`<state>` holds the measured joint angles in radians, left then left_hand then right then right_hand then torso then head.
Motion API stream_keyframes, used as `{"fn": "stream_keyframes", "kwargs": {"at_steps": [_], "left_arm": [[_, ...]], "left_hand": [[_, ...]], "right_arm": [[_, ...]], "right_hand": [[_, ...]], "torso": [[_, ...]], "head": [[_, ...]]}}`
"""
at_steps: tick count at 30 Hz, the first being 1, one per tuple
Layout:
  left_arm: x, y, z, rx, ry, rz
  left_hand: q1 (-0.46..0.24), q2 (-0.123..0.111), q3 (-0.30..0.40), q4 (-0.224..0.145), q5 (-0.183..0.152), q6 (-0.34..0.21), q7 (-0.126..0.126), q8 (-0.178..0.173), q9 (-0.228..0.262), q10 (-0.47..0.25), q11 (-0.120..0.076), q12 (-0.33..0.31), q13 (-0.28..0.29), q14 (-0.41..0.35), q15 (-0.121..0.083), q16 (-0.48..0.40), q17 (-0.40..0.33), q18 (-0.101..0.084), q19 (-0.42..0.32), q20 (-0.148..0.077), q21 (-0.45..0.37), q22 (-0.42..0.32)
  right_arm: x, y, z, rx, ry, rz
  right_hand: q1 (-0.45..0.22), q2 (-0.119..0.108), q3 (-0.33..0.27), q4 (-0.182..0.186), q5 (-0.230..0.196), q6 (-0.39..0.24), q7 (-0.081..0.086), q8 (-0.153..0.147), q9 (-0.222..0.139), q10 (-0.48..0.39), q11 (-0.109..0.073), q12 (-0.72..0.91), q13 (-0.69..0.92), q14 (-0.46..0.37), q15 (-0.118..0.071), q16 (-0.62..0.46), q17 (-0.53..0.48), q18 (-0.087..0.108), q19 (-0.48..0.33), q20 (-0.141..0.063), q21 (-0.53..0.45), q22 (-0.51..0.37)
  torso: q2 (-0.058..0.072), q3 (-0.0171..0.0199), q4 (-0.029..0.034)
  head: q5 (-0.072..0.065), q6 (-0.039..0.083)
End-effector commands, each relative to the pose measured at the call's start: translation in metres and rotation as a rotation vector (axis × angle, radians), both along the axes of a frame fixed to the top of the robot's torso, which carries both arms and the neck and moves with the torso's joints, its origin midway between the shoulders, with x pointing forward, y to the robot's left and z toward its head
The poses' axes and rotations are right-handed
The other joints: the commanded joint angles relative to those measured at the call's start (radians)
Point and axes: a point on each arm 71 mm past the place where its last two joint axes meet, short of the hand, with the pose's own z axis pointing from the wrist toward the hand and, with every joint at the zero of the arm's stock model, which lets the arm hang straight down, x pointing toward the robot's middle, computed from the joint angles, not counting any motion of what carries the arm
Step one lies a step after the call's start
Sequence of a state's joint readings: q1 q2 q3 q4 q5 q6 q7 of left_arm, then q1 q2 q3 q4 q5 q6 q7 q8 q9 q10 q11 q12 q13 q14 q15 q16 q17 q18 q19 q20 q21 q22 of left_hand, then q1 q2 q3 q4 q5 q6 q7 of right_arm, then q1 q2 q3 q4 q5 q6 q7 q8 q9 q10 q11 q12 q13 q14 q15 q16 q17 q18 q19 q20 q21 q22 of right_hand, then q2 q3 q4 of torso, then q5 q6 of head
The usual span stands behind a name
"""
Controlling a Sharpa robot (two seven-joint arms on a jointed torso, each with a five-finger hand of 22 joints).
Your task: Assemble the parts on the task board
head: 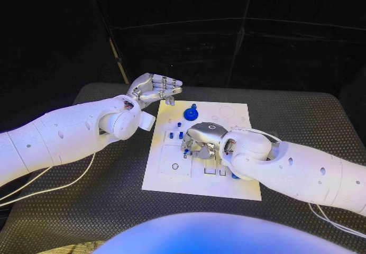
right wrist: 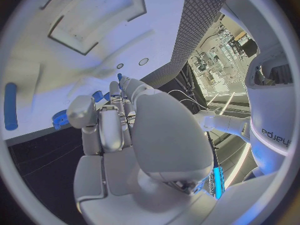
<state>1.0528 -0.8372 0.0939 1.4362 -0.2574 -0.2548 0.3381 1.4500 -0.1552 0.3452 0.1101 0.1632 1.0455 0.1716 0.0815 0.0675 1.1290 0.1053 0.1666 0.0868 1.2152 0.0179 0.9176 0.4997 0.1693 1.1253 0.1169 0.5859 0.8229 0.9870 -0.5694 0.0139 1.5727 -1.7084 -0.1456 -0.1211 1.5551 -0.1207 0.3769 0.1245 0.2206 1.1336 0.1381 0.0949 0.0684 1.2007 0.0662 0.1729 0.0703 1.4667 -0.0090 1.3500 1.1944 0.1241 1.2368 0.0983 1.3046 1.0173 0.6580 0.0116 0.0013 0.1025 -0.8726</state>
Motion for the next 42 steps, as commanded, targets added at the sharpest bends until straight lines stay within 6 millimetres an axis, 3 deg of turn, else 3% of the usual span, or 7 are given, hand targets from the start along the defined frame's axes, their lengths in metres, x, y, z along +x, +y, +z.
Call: {"fn": "stream_keyframes", "kwargs": {"at_steps": [1,29,42], "left_arm": [[0.000,-0.001,0.001,-0.013,-0.002,-0.007],[0.000,-0.001,0.001,-0.012,0.001,-0.008],[0.000,-0.001,0.001,-0.013,0.003,-0.011]], "left_hand": [[-0.003,0.008,-0.001,-0.005,-0.007,-0.002,0.004,0.003,-0.001,-0.005,0.000,0.004,-0.001,-0.003,0.002,-0.006,-0.001,0.013,-0.006,0.003,-0.005,-0.001],[-0.003,0.009,-0.002,-0.005,-0.006,-0.003,0.004,0.003,-0.001,-0.006,0.000,0.005,-0.001,-0.004,0.002,-0.007,-0.003,0.013,-0.007,0.004,-0.007,-0.003],[-0.003,0.009,-0.002,-0.005,-0.006,-0.003,0.004,0.003,-0.001,-0.006,0.000,0.005,-0.001,-0.004,0.002,-0.007,-0.003,0.013,-0.007,0.004,-0.007,-0.003]], "right_arm": [[-0.002,0.001,-0.001,-0.024,0.007,0.022],[-0.003,0.003,-0.008,-0.066,0.018,0.030],[-0.007,0.006,-0.017,-0.114,0.002,0.026]], "right_hand": [[-0.011,0.001,0.008,0.000,-0.003,0.005,0.005,-0.003,0.001,0.004,0.005,-0.007,0.000,0.041,0.000,0.004,-0.001,-0.011,0.004,0.000,0.003,-0.001],[-0.014,0.002,0.009,0.000,-0.003,0.006,0.005,-0.003,0.001,0.005,0.005,-0.007,0.000,0.040,0.000,0.004,-0.002,-0.011,0.004,0.000,0.003,-0.001],[-0.052,-0.005,0.009,-0.004,-0.006,0.001,0.006,-0.010,0.001,0.001,0.007,-0.015,0.000,0.039,0.002,0.003,-0.008,-0.010,-0.002,0.002,-0.001,-0.008]], "torso": [[0.000,-0.0010,0.0004],[0.000,-0.0001,0.0001],[0.000,-0.0006,0.0009]], "head": [[0.000,0.000],[0.002,0.000],[0.000,0.000]]}}
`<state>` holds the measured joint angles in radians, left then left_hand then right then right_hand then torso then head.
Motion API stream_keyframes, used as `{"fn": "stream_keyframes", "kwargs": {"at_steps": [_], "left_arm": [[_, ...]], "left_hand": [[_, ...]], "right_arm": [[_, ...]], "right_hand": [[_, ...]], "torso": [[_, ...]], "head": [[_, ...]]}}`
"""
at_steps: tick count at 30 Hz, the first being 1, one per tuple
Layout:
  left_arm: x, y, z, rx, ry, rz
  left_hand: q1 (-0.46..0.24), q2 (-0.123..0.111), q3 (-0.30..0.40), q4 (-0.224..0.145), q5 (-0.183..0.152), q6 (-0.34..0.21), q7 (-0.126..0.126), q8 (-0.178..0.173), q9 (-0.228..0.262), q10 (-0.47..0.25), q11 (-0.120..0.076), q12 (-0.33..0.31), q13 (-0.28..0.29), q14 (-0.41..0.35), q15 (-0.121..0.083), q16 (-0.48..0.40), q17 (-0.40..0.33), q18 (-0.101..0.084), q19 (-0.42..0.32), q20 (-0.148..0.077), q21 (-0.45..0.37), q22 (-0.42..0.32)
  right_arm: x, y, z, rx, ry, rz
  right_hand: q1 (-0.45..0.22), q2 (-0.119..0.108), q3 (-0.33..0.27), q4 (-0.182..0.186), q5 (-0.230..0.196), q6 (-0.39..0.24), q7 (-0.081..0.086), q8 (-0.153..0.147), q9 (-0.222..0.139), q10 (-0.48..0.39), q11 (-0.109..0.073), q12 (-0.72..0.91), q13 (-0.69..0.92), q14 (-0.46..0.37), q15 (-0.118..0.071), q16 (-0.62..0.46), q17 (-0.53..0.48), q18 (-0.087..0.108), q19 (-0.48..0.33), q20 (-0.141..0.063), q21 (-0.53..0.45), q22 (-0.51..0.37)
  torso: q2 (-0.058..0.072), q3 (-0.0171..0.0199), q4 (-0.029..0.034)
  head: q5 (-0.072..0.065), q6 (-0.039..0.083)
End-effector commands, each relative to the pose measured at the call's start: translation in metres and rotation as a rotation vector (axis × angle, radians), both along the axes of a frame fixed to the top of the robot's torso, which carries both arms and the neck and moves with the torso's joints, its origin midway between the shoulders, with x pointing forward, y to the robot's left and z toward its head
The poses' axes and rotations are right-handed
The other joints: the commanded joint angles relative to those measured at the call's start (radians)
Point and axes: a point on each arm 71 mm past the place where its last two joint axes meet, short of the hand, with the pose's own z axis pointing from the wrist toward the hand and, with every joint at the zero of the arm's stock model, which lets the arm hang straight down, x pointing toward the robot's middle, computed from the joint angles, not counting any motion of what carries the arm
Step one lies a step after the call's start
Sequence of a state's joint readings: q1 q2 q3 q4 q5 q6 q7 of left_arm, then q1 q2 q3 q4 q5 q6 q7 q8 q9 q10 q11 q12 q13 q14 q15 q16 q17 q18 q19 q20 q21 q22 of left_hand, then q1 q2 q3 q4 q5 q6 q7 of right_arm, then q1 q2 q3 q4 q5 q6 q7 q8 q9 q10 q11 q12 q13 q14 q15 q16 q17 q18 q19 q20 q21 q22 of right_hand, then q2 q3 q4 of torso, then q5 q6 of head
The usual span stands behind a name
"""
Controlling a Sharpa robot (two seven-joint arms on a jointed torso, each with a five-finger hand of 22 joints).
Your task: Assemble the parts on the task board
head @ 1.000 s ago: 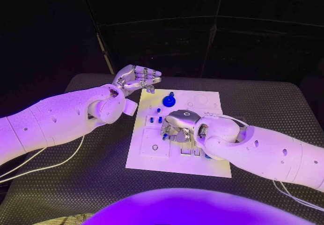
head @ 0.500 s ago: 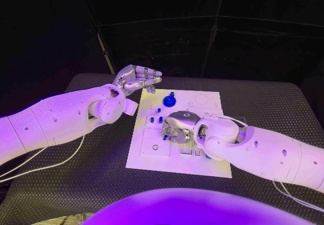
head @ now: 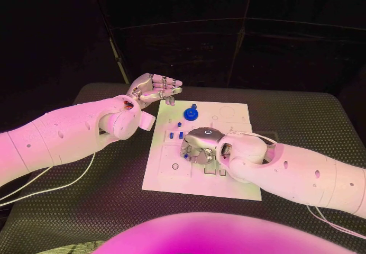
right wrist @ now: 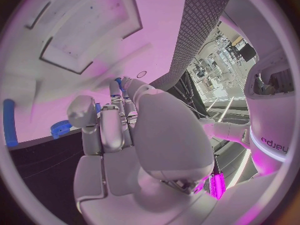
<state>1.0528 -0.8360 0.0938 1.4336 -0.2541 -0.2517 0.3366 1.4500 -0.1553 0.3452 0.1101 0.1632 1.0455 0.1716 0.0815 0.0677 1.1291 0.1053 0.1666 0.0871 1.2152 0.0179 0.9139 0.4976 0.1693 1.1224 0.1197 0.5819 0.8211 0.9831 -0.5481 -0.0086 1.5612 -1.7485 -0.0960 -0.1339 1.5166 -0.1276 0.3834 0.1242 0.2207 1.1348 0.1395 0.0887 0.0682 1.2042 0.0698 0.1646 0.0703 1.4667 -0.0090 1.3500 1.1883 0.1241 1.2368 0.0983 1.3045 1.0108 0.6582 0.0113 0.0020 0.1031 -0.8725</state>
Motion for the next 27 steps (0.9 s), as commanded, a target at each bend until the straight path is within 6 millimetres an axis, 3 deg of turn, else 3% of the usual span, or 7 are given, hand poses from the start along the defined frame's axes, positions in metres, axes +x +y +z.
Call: {"fn": "stream_keyframes", "kwargs": {"at_steps": [1,10,19,27], "left_arm": [[0.000,-0.002,0.001,-0.011,-0.001,-0.010],[0.000,-0.002,0.001,-0.011,0.001,-0.013],[0.000,-0.001,0.001,-0.008,0.009,-0.015],[0.000,-0.001,0.000,-0.008,0.013,-0.020]], "left_hand": [[-0.003,0.009,-0.002,-0.005,-0.006,-0.003,0.004,0.003,-0.001,-0.006,0.000,0.005,-0.001,-0.004,0.002,-0.004,-0.001,0.013,-0.004,0.001,-0.003,-0.001],[-0.003,0.009,-0.002,-0.005,-0.006,-0.003,0.004,0.003,-0.001,-0.006,0.000,0.005,-0.001,-0.004,0.002,-0.004,-0.001,0.013,-0.004,0.001,-0.003,-0.001],[-0.005,0.008,-0.003,-0.006,-0.007,-0.005,0.005,0.002,-0.001,-0.009,0.001,0.007,-0.002,-0.005,0.003,-0.005,-0.002,0.013,-0.004,0.001,-0.005,-0.002],[-0.005,0.008,-0.003,-0.006,-0.007,-0.006,0.005,0.002,-0.001,-0.010,0.001,0.007,-0.002,-0.005,0.003,-0.005,-0.003,0.013,-0.004,0.002,-0.006,-0.002]], "right_arm": [[0.000,-0.001,-0.006,-0.043,-0.008,-0.008],[0.001,-0.001,-0.007,-0.045,-0.022,-0.021],[0.003,-0.002,-0.002,0.022,-0.053,-0.038],[-0.002,-0.004,0.004,0.098,-0.081,-0.030]], "right_hand": [[-0.017,0.000,0.002,-0.004,-0.005,-0.001,0.005,-0.005,0.001,-0.004,0.004,-0.007,0.000,0.039,0.002,0.003,-0.002,-0.010,-0.002,0.002,-0.001,-0.002],[-0.047,-0.009,-0.002,-0.004,-0.004,-0.016,0.009,-0.015,-0.001,-0.017,0.009,-0.017,-0.002,0.037,0.006,0.001,-0.010,-0.008,-0.009,0.005,-0.007,-0.012],[-0.083,-0.028,0.001,-0.011,-0.006,-0.121,0.045,-0.028,-0.005,-0.136,0.048,-0.063,-0.007,0.021,0.037,-0.031,-0.065,0.009,-0.073,0.031,-0.065,-0.112],[-0.095,-0.040,-0.013,-0.023,-0.006,-0.156,0.040,-0.027,-0.004,-0.177,0.050,-0.055,-0.004,0.014,0.040,-0.043,-0.087,0.015,-0.089,0.038,-0.085,-0.139]], "torso": [[0.000,-0.0004,0.0005],[-0.001,-0.0004,0.0001],[-0.001,0.0001,0.0001],[-0.001,0.0004,-0.0017]], "head": [[-0.001,0.000],[-0.001,0.000],[-0.002,0.000],[-0.001,0.000]]}}
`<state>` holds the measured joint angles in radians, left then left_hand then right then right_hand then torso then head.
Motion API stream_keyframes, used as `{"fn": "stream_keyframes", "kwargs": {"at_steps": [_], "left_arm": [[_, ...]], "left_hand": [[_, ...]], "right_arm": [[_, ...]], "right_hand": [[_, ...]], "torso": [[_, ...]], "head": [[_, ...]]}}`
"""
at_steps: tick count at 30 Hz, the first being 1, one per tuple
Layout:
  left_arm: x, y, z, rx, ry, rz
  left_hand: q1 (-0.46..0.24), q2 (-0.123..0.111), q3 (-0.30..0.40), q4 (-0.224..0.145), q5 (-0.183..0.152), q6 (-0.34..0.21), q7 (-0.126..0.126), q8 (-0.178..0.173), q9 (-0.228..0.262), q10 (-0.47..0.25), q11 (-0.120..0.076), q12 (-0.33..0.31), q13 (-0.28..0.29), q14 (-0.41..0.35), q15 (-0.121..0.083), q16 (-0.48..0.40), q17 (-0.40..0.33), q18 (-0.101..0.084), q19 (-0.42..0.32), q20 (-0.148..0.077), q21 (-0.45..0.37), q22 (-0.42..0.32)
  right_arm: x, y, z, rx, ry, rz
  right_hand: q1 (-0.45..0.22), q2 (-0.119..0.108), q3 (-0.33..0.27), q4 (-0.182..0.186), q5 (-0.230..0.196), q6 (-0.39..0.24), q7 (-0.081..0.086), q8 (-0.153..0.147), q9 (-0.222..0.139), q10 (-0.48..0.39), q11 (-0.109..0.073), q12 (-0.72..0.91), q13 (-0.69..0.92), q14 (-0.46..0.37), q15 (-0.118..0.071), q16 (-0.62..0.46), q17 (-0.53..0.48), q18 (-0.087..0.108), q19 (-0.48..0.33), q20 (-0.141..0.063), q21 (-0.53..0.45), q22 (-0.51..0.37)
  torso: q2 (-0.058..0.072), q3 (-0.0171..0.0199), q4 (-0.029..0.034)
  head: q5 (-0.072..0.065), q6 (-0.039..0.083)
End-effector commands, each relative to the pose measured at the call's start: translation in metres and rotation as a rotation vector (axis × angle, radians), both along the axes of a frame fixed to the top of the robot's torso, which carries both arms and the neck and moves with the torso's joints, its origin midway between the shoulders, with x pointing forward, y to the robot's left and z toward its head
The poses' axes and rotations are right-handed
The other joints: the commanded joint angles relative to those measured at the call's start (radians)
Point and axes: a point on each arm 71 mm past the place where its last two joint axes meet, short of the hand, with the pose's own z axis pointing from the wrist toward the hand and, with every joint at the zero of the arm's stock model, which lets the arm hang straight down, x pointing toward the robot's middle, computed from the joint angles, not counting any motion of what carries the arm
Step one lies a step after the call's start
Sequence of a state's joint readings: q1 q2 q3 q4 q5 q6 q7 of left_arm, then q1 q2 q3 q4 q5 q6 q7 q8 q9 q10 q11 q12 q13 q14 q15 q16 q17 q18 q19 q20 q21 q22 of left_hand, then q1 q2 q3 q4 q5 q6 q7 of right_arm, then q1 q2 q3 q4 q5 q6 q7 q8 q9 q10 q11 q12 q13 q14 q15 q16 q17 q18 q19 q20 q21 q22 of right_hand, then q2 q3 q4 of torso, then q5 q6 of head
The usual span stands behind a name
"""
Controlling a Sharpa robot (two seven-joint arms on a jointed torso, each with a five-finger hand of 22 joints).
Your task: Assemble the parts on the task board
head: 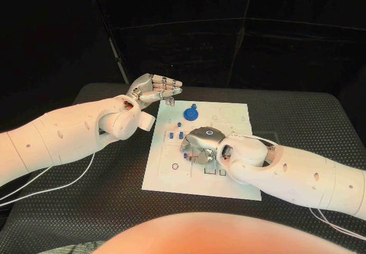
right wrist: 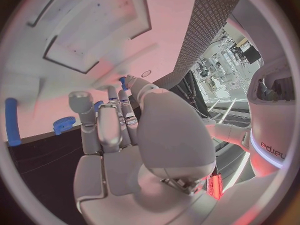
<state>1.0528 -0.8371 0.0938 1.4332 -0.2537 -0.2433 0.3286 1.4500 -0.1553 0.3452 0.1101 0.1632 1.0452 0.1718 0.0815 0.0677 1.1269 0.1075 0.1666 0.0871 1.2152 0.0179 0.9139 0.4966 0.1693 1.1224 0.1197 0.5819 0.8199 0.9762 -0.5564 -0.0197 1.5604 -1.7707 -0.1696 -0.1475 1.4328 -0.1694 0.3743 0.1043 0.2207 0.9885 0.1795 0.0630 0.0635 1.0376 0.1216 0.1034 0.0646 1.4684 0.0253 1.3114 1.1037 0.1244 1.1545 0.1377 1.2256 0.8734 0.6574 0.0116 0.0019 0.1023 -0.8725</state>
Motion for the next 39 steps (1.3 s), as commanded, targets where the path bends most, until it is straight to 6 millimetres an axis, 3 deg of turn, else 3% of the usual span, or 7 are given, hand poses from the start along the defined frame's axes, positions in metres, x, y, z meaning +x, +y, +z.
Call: {"fn": "stream_keyframes", "kwargs": {"at_steps": [1,10,15,19,22,27,39], "left_arm": [[0.000,-0.001,0.001,-0.009,0.004,-0.014],[0.000,0.003,0.001,-0.006,0.005,-0.009],[0.000,0.005,0.000,-0.004,0.006,-0.005],[0.000,0.004,-0.001,-0.005,0.006,-0.007],[-0.001,0.004,-0.002,-0.005,0.008,-0.008],[-0.001,0.004,-0.003,-0.005,0.010,-0.007],[-0.001,0.003,-0.003,-0.005,0.012,-0.010]], "left_hand": [[-0.005,0.008,-0.003,-0.006,-0.007,-0.005,0.005,0.002,-0.001,-0.008,-0.001,0.007,-0.002,-0.005,0.003,-0.005,-0.002,0.013,-0.004,0.002,-0.006,-0.001],[-0.005,0.008,-0.003,-0.006,-0.007,-0.005,0.005,0.002,-0.001,-0.008,-0.001,0.007,-0.002,-0.005,0.003,-0.005,-0.002,0.013,-0.004,0.002,-0.006,-0.001],[-0.005,0.008,-0.003,-0.006,-0.007,-0.005,0.005,0.002,-0.001,-0.008,-0.001,0.007,-0.002,-0.005,0.003,-0.005,-0.002,0.013,-0.004,0.002,-0.006,-0.001],[-0.005,0.008,-0.003,-0.006,-0.007,-0.005,0.005,0.002,-0.001,-0.008,-0.001,0.007,-0.002,-0.005,0.003,-0.005,-0.002,0.013,-0.004,0.002,-0.006,-0.001],[-0.005,0.008,-0.004,-0.006,-0.006,-0.006,0.005,0.002,-0.001,-0.009,-0.001,0.008,-0.002,-0.005,0.003,-0.006,-0.002,0.013,-0.004,0.002,-0.007,-0.002],[-0.005,0.008,-0.004,-0.006,-0.006,-0.006,0.005,0.002,-0.001,-0.009,-0.001,0.008,-0.002,-0.005,0.003,-0.006,-0.002,0.013,-0.004,0.002,-0.007,-0.002],[-0.005,0.008,-0.004,-0.006,-0.006,-0.006,0.005,0.002,-0.001,-0.009,-0.001,0.008,-0.002,-0.005,0.003,-0.006,-0.002,0.013,-0.004,0.002,-0.007,-0.002]], "right_arm": [[-0.002,0.000,0.007,0.071,-0.039,0.002],[-0.013,-0.038,0.019,0.106,-0.052,-0.037],[0.000,-0.064,0.039,0.119,-0.054,-0.121],[0.015,-0.085,0.048,0.083,-0.043,-0.188],[0.025,-0.098,0.049,0.045,-0.034,-0.229],[0.034,-0.109,0.047,0.000,-0.026,-0.255],[0.040,-0.112,0.040,-0.083,-0.008,-0.252]], "right_hand": [[-0.013,0.000,-0.007,-0.005,-0.006,-0.014,-0.002,-0.002,0.001,-0.013,-0.002,0.008,0.002,0.012,0.006,-0.004,-0.003,0.015,-0.006,-0.001,-0.007,-0.003],[-0.021,-0.002,-0.026,-0.012,-0.002,-0.014,-0.011,0.004,0.004,-0.018,-0.009,0.030,0.005,0.013,0.001,-0.005,-0.007,0.015,-0.003,-0.005,-0.010,-0.005],[-0.027,-0.005,-0.038,-0.014,-0.003,-0.013,-0.014,0.004,0.004,-0.018,-0.011,0.041,0.005,0.015,-0.001,-0.002,-0.003,0.014,0.002,-0.007,-0.008,-0.001],[-0.049,-0.014,-0.091,-0.009,0.006,-0.037,-0.027,-0.001,0.002,-0.071,-0.008,0.043,0.001,0.011,0.000,-0.013,-0.023,0.017,-0.008,-0.007,-0.024,-0.024],[-0.044,-0.004,-0.159,-0.009,0.006,-0.057,-0.038,0.001,0.003,-0.104,-0.004,0.063,0.004,0.006,0.004,-0.025,-0.044,0.021,-0.020,-0.003,-0.044,-0.049],[-0.023,0.014,-0.206,-0.011,0.007,-0.046,-0.030,0.004,0.005,-0.119,-0.004,0.090,0.005,0.005,0.004,-0.032,-0.057,0.022,-0.019,-0.003,-0.051,-0.057],[0.022,0.052,-0.217,-0.030,-0.003,-0.005,-0.025,0.010,0.008,-0.085,-0.015,0.138,0.006,0.005,-0.004,-0.039,-0.070,0.020,-0.007,-0.009,-0.047,-0.048]], "torso": [[0.000,0.0000,-0.0016],[-0.001,0.0004,-0.0033],[-0.003,0.0008,-0.0078],[-0.004,0.0012,-0.0074],[-0.004,0.0015,-0.0065],[-0.002,0.0008,-0.0067],[-0.002,-0.0004,-0.0067]], "head": [[0.000,0.000],[-0.004,0.000],[-0.015,0.000],[-0.019,0.000],[-0.021,0.000],[-0.024,0.000],[-0.028,0.000]]}}
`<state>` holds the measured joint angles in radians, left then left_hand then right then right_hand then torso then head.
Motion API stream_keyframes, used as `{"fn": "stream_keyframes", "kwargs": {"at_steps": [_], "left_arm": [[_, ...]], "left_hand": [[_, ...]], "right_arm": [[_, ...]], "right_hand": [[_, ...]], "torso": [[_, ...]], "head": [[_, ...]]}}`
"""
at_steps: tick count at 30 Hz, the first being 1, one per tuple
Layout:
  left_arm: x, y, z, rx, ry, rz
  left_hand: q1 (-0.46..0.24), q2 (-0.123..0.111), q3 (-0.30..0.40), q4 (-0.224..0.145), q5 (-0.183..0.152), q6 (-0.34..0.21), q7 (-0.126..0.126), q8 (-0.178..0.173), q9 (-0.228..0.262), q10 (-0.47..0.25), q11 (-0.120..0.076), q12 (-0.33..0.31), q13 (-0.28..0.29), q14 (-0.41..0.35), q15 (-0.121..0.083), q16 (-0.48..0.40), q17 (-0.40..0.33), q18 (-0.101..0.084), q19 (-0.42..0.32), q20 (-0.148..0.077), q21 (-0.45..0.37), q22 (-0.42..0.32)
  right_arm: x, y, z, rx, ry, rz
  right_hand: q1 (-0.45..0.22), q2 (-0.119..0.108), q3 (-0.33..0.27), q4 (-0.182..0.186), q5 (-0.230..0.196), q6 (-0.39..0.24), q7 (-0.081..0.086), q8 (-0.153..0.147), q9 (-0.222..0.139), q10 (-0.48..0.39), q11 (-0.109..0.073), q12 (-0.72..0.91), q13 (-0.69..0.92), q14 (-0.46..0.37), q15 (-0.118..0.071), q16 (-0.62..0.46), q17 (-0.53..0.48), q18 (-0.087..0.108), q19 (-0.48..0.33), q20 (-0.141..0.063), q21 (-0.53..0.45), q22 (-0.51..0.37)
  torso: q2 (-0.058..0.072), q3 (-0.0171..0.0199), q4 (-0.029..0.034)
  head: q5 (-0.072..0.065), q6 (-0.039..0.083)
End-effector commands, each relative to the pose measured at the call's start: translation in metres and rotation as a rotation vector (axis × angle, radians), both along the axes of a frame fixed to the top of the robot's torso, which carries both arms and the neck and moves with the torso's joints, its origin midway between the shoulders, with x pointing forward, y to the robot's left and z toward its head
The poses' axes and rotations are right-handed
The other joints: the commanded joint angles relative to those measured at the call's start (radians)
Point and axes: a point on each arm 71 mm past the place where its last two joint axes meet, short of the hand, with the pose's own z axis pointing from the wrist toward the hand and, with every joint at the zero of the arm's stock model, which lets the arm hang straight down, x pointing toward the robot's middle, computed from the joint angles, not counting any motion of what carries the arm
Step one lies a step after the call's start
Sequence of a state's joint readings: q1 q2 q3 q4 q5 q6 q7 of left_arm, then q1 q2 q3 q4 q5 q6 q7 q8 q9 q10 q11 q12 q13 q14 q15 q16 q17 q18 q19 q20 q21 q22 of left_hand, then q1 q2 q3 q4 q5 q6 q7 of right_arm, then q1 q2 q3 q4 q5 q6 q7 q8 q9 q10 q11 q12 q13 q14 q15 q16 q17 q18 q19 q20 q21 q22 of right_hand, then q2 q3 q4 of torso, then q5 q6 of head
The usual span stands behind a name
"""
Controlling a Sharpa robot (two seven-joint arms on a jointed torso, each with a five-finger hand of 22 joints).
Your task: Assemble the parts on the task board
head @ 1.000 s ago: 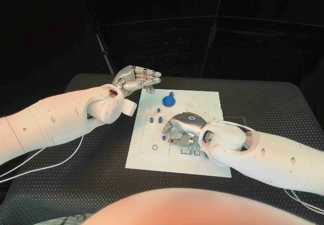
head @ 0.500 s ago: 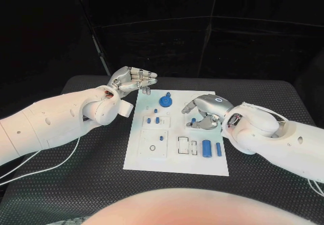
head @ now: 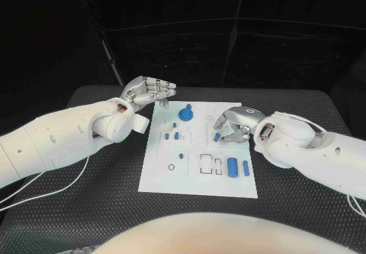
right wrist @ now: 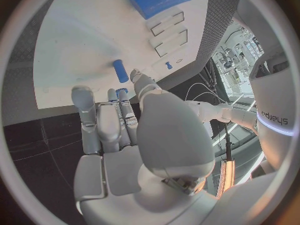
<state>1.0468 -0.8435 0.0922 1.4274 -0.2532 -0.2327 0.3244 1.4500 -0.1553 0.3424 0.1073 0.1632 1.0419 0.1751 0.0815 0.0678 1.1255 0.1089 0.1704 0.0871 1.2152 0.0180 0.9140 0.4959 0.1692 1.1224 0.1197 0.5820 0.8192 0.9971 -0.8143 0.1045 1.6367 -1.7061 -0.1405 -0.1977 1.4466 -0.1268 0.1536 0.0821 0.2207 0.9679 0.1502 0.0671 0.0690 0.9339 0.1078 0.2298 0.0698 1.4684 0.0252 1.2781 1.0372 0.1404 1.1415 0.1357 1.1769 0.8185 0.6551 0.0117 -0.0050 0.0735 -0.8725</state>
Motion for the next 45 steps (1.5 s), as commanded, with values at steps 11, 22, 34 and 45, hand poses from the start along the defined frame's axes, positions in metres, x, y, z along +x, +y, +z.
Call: {"fn": "stream_keyframes", "kwargs": {"at_steps": [11,22,34,45], "left_arm": [[0.000,-0.002,0.001,-0.010,-0.001,-0.011],[0.000,-0.001,0.000,-0.010,0.000,-0.011],[0.000,-0.001,0.000,-0.009,0.003,-0.011],[0.000,0.000,0.000,-0.007,0.004,-0.008]], "left_hand": [[-0.005,0.008,-0.001,-0.003,-0.006,-0.003,0.002,0.002,-0.001,-0.007,-0.002,0.004,-0.002,-0.005,0.003,-0.006,-0.002,0.013,-0.004,0.002,-0.007,-0.001],[-0.005,0.008,-0.001,-0.003,-0.006,-0.003,0.002,0.002,-0.001,-0.007,-0.002,0.004,-0.002,-0.005,0.003,-0.006,-0.002,0.013,-0.004,0.002,-0.007,-0.001],[-0.005,0.008,-0.001,-0.003,-0.006,-0.003,0.002,0.002,-0.001,-0.007,-0.002,0.004,-0.002,-0.005,0.003,-0.006,-0.002,0.013,-0.004,0.002,-0.007,-0.001],[-0.005,0.010,-0.001,-0.004,-0.006,-0.002,0.001,0.003,-0.001,-0.008,-0.002,0.007,-0.001,-0.006,0.003,-0.007,-0.003,0.013,-0.005,0.002,-0.009,-0.003]], "right_arm": [[0.001,0.008,-0.007,-0.080,0.057,0.036],[0.005,0.013,-0.009,-0.065,0.046,0.033],[0.010,0.015,-0.010,-0.059,0.015,0.003],[0.002,0.012,0.003,-0.015,-0.058,-0.007]], "right_hand": [[0.018,0.034,0.038,-0.005,-0.011,0.084,0.003,0.013,0.003,0.123,-0.015,0.029,-0.007,0.017,-0.017,0.018,0.030,-0.005,0.043,-0.018,0.034,0.058],[0.008,0.037,0.062,0.010,-0.016,0.104,-0.002,0.008,0.000,0.162,-0.022,0.006,-0.008,0.020,-0.022,0.027,0.039,-0.007,0.049,-0.024,0.042,0.067],[0.026,0.056,0.114,0.012,-0.049,0.142,-0.009,0.014,0.003,0.214,-0.033,-0.013,-0.005,0.025,-0.031,0.042,0.059,-0.012,0.065,-0.032,0.060,0.095],[0.060,0.065,0.209,-0.027,-0.057,0.183,-0.016,0.029,0.006,0.275,-0.046,-0.029,-0.001,0.026,-0.043,0.047,0.056,-0.021,0.090,-0.045,0.094,0.147]], "torso": [[0.001,0.0005,-0.0004],[0.000,0.0009,0.0000],[0.001,0.0008,0.0001],[-0.001,0.0009,-0.0018]], "head": [[0.003,0.000],[0.004,0.000],[0.003,0.000],[0.004,0.000]]}}
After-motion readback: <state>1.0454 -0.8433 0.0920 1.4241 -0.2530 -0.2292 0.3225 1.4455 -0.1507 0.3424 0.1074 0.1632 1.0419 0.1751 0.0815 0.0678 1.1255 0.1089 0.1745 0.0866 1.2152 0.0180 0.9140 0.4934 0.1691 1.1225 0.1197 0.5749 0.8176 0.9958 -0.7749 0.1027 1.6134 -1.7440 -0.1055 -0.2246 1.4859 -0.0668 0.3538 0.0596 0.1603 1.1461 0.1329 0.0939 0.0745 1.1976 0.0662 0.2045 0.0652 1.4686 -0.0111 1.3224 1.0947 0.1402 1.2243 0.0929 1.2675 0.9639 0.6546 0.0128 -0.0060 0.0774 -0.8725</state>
